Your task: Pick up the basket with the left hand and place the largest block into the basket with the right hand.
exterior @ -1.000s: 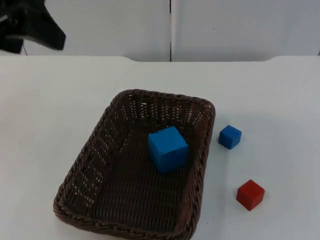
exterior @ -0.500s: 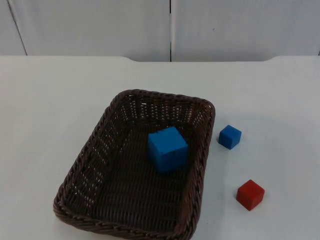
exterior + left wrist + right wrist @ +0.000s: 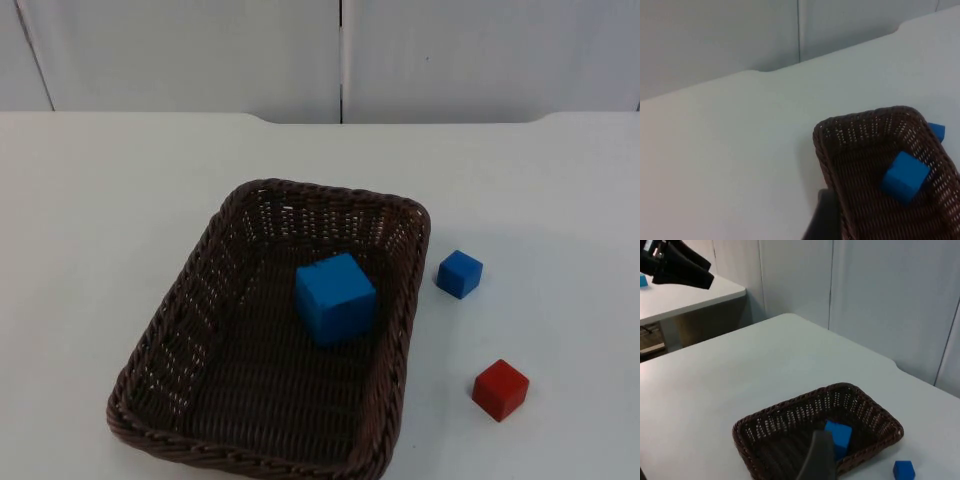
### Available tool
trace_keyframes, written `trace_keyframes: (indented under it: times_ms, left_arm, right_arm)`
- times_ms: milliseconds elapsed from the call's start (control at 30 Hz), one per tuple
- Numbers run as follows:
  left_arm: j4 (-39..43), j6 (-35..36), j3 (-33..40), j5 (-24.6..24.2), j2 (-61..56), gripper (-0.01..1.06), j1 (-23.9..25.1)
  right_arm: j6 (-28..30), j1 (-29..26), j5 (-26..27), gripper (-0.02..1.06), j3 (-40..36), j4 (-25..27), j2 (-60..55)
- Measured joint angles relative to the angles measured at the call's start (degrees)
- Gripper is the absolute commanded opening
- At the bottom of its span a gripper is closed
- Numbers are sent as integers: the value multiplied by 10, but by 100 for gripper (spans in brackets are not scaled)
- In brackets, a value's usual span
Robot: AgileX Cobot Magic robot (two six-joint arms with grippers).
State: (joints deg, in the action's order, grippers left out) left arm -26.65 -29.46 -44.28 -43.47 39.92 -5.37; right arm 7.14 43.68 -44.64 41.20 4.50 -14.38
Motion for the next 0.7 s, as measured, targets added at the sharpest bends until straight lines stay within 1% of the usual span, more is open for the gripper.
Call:
trace_keyframes:
  times_ms: [167,267,300,467,500,567,633,700]
  left_arm:
    - [2,2,32,1,-69,69,0]
    - [3,6,43,1,-121,69,0]
    - [3,6,43,1,-121,69,0]
    - [12,31,45,-32,-199,69,0]
    - [12,31,45,-32,-199,69,0]
    - [31,46,45,-49,-224,68,0]
    - [78,80,45,-60,-255,68,0]
    - [93,88,45,-68,-265,68,0]
  right_arm:
    - [0,0,-30,67,-32,0,49]
    - [-11,0,-54,67,-48,0,83]
    - [-11,0,-54,67,-48,0,83]
    - [-33,0,-95,67,-56,-6,130]
    - [-33,0,-95,67,-56,-6,130]
    - [-42,0,-120,67,-58,-9,140]
    - [-55,0,-151,67,-58,-14,142]
    - [-60,0,-160,67,-60,-14,142]
